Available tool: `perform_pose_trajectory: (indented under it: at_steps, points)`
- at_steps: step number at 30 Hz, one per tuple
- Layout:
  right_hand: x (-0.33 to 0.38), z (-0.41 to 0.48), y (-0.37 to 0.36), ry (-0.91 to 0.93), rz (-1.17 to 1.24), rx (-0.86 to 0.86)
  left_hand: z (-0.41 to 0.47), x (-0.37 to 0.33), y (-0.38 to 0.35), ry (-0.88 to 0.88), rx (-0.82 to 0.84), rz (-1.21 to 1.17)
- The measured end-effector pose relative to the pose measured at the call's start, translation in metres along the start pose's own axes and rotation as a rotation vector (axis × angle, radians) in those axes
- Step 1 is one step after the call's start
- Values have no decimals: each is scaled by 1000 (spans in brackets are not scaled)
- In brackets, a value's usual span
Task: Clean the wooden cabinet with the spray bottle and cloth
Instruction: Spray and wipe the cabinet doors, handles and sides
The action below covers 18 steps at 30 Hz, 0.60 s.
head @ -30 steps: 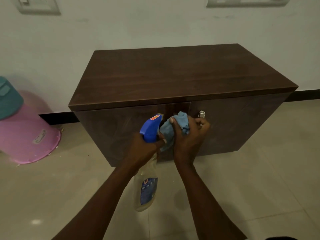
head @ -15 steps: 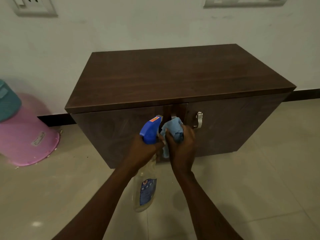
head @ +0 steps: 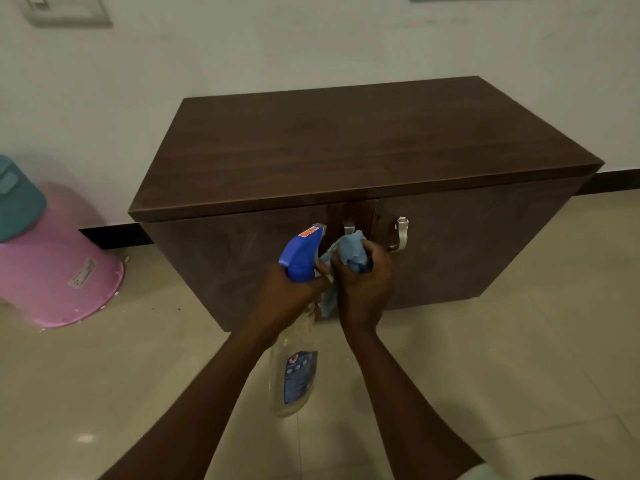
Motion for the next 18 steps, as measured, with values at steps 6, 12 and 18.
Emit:
perform_pose_trajectory:
  at_steps: [6, 12, 18]
  points:
    - [-5, -2, -16, -385, 342, -90, -4, -3, 4, 2, -10, 37]
    - [5, 6, -7, 185, -86, 30, -1, -6, 0, -22, -1, -2]
    - [-20, -8, 1, -153, 149, -20, 0, -3, -2, 4, 6, 13]
Point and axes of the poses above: each hand's wrist, its own z-axis towards the middle knuckle, its own y-axis out of the back of the hand, x = y × z, the point moved 6 cm from there along z, towards the middle knuckle, and after that the axes turned 6 degrees about z, right-handed, at the moved point
